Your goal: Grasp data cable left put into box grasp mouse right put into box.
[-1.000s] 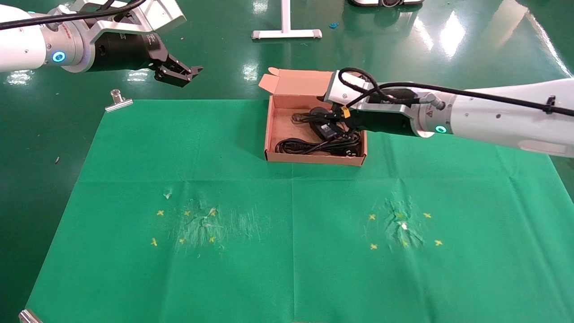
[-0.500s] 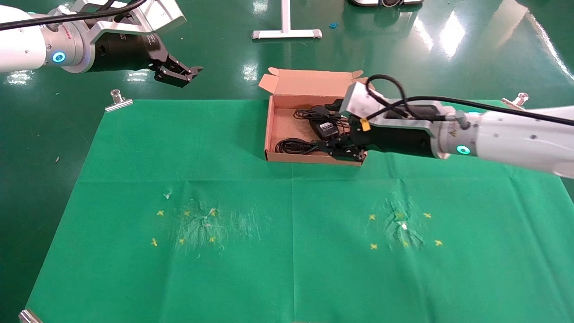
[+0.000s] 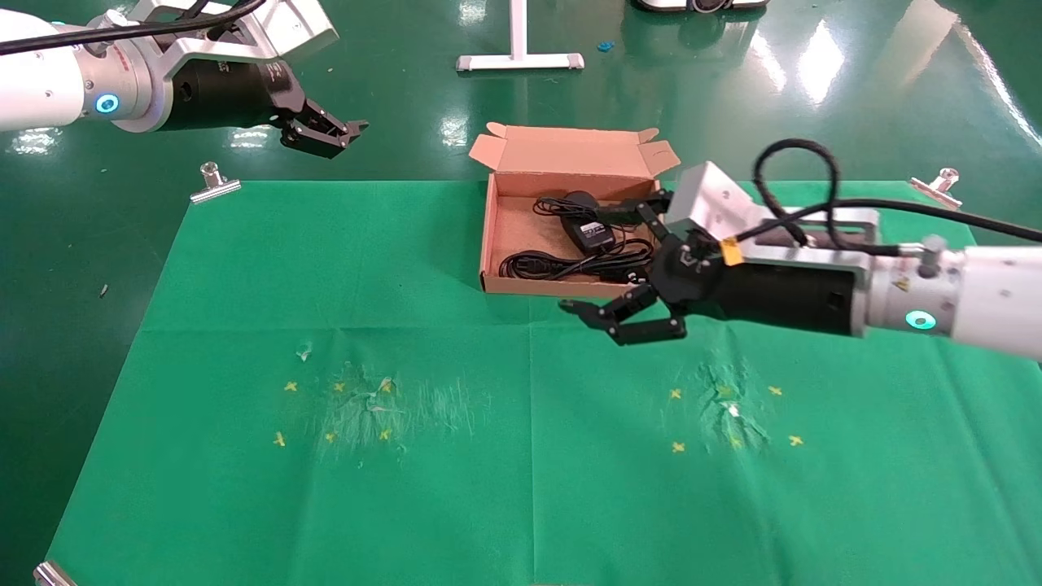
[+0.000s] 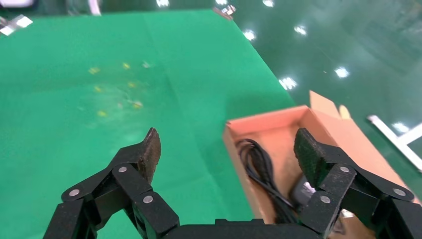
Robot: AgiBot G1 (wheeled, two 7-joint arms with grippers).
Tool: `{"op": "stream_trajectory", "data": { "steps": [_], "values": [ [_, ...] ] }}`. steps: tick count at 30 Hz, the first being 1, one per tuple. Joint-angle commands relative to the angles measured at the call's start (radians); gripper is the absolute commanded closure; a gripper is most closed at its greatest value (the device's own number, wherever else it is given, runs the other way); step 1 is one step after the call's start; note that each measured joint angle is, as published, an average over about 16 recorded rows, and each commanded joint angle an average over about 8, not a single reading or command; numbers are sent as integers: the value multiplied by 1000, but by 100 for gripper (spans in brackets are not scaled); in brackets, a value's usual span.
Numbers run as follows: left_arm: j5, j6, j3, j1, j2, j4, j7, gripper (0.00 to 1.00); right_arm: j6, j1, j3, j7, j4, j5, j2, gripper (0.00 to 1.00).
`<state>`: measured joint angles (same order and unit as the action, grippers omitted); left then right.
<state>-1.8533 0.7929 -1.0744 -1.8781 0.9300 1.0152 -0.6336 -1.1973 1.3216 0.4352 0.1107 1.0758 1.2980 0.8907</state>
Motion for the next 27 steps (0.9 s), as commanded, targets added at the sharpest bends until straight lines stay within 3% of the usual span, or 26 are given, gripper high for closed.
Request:
{"op": "stream_trajectory", "data": {
  "steps": [1, 16, 27],
  "values": [
    [0, 0, 0, 0, 0, 0, 0, 0, -18, -15, -9, 5, 12, -34, -17, 0],
    [9, 5, 6, 6, -2, 2, 3, 0, -152, -126, -79, 39, 106, -289, -142, 0],
    [182, 114, 129, 131, -52, 43, 72, 0, -250, -207, -131, 65, 175, -476, -235, 0]
  ]
}}
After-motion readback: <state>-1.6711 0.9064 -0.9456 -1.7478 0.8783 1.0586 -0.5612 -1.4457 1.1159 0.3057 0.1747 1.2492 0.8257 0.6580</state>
